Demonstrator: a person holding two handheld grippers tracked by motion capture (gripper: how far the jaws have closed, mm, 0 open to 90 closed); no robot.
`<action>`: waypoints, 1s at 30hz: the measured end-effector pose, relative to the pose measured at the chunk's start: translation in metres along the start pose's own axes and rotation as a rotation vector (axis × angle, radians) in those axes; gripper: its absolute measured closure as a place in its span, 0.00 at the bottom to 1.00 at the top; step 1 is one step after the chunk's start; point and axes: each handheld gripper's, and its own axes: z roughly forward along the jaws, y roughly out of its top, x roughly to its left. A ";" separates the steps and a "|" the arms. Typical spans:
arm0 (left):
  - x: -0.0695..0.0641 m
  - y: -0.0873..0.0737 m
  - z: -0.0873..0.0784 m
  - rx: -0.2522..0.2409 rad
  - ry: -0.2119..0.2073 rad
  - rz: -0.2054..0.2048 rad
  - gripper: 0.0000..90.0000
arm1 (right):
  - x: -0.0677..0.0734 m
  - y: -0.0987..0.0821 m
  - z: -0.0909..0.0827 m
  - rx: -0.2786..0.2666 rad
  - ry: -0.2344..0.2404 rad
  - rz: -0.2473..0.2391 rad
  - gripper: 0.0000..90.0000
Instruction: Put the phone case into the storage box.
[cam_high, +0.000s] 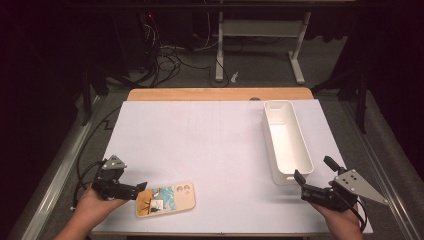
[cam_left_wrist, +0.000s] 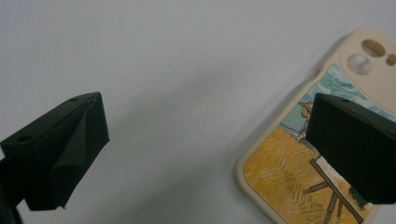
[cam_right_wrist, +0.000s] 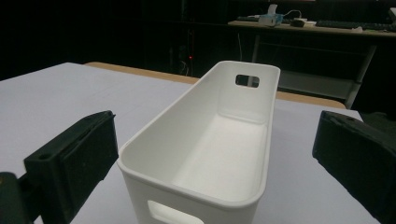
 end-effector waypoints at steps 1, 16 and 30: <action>0.000 0.000 0.001 0.010 -0.008 0.009 0.01 | 0.000 0.000 0.000 0.000 0.000 -0.001 0.01; -0.013 -0.001 0.010 0.134 -0.116 0.112 0.01 | 0.001 0.000 0.001 0.003 0.003 -0.002 0.01; -0.028 0.002 0.017 0.197 -0.188 0.238 0.01 | 0.002 0.000 0.001 0.005 0.004 -0.006 0.01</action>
